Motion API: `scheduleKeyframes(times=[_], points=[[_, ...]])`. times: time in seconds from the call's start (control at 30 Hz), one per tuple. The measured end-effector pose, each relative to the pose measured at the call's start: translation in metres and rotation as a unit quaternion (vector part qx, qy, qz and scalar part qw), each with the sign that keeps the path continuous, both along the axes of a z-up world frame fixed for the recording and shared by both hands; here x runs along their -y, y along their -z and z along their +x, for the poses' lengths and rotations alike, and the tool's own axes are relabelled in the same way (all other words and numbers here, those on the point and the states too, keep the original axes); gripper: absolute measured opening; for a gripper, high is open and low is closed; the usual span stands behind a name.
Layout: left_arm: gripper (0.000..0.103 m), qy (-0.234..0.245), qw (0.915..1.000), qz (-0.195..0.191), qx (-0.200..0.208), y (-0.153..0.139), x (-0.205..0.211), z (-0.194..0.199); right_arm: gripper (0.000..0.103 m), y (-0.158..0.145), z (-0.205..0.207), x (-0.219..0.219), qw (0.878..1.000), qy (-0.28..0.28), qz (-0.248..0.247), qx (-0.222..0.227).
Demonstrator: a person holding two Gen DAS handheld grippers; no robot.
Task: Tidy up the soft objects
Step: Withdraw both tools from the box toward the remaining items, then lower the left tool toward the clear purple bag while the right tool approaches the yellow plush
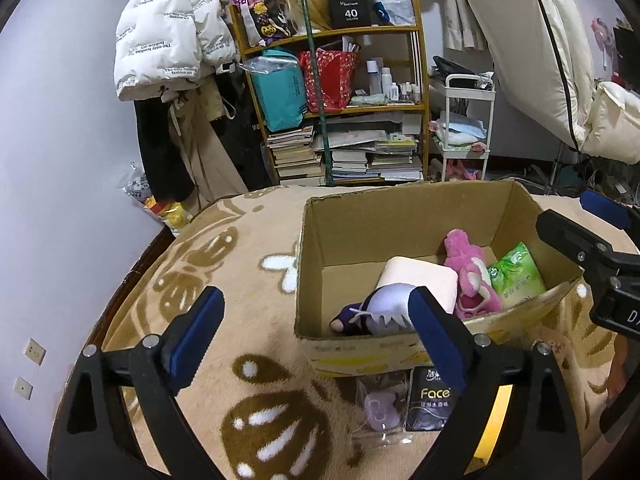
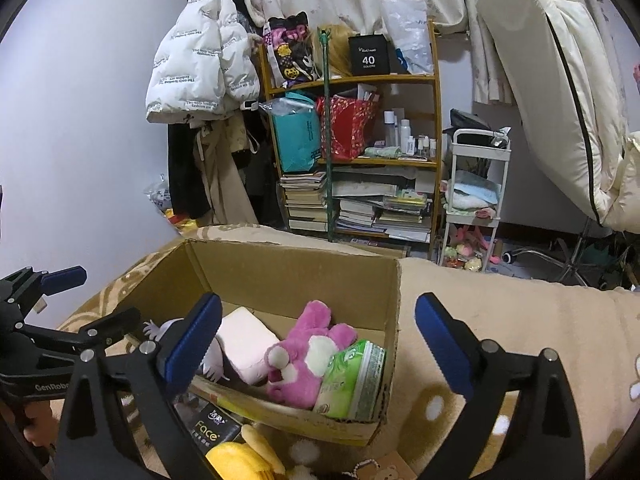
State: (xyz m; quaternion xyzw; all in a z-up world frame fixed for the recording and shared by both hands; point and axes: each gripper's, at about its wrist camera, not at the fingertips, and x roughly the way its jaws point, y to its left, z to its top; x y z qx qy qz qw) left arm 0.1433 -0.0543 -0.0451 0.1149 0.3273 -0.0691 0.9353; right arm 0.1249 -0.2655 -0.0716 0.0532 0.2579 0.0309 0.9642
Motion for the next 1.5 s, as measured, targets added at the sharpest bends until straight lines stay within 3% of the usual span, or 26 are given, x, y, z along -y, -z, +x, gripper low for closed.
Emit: scheduleKeyframes(times=[0.63, 1.07, 1.5], points=[[0.099, -0.013, 0.9981, -0.061, 0.005, -0.032, -0.038, -0.059, 0.103, -0.032, -0.068, -0.008, 0.999, 0.003, -0.032, 0.025], [0.099, -0.020, 0.9963, -0.067, -0.049, -0.022, -0.053, -0.079, 0.103, -0.036, -0.099, -0.020, 0.999, -0.004, -0.045, 0.015], [0.099, -0.026, 0.9916, -0.067, -0.107, 0.003, -0.049, -0.060, 0.103, -0.026, -0.098, -0.025, 0.999, -0.008, -0.053, -0.009]])
